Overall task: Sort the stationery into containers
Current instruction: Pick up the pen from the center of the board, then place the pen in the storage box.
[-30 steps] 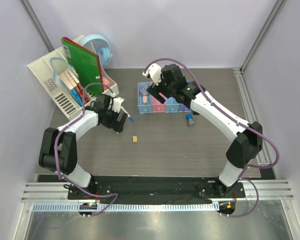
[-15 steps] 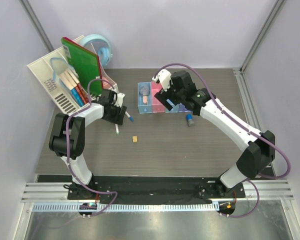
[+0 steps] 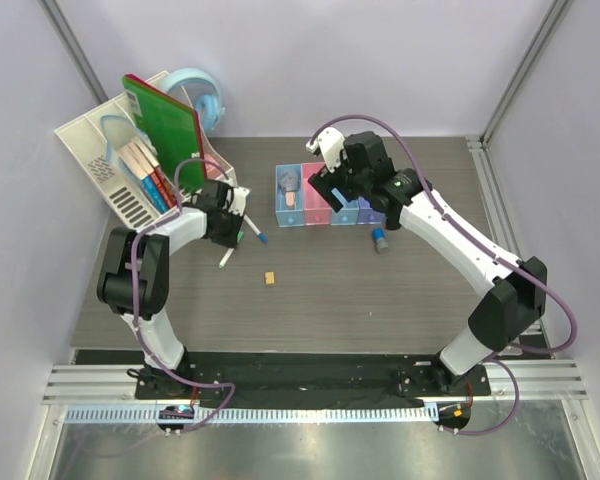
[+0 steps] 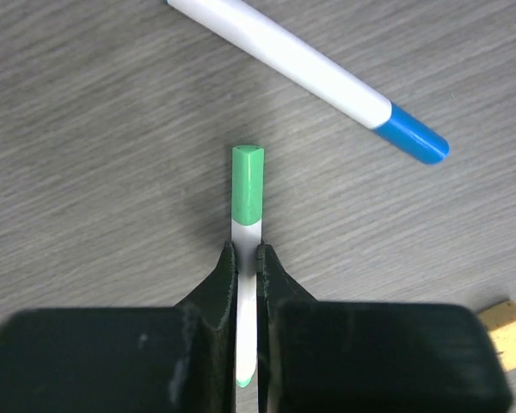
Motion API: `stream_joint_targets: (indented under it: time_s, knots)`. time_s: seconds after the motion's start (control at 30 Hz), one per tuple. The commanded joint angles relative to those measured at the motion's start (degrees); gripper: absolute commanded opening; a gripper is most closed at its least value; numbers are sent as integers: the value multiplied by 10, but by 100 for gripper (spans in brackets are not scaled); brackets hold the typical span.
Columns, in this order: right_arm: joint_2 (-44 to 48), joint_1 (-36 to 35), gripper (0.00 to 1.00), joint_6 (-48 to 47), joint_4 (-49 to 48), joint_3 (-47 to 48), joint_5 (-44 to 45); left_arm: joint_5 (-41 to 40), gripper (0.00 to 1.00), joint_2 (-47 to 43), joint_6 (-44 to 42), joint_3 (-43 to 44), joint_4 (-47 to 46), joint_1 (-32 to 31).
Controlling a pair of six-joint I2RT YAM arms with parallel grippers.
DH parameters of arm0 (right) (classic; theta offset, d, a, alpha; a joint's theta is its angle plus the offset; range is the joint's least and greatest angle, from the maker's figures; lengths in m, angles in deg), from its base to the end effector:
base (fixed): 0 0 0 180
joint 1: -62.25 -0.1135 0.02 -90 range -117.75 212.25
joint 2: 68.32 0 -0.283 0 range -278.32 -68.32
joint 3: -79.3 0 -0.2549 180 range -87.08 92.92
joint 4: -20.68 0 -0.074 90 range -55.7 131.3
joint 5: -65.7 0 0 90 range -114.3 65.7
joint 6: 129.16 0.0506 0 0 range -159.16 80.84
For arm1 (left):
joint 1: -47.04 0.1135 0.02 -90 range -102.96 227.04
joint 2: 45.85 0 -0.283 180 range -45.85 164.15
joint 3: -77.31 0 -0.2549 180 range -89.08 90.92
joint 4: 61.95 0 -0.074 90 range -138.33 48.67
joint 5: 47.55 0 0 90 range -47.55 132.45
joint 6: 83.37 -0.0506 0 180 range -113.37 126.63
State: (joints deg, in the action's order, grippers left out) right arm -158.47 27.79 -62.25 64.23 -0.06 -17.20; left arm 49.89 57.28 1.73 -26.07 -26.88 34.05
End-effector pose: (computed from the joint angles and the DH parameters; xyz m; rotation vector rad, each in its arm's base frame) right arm 0.3131 0.2073 0.3751 -0.9678 1.9119 -0.0172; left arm 0.3605 -0.0899 0.1661 0.4547 2.6087 -0.2190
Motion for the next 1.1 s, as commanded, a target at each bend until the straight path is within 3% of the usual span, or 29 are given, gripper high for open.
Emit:
stream_joint_targets:
  time_s: [0.0,0.27,0.53,0.7,1.07]
  knots:
    - [-28,3,92,23,-16,45,-36,13,0,-27,-3,-30,49,1]
    - [-111,-2,91,57,-5,97,-119,29,0,-189,-3,-37,57,35]
    - [-193,-60,90,48,-4,140,-131,-36,0,-352,-13,-46,14,66]
    - [-253,-106,89,44,-3,175,-121,-90,0,-391,-17,-72,-8,68]
    - [-383,-141,86,53,2,263,-126,-88,0,-428,-25,-96,-4,75]
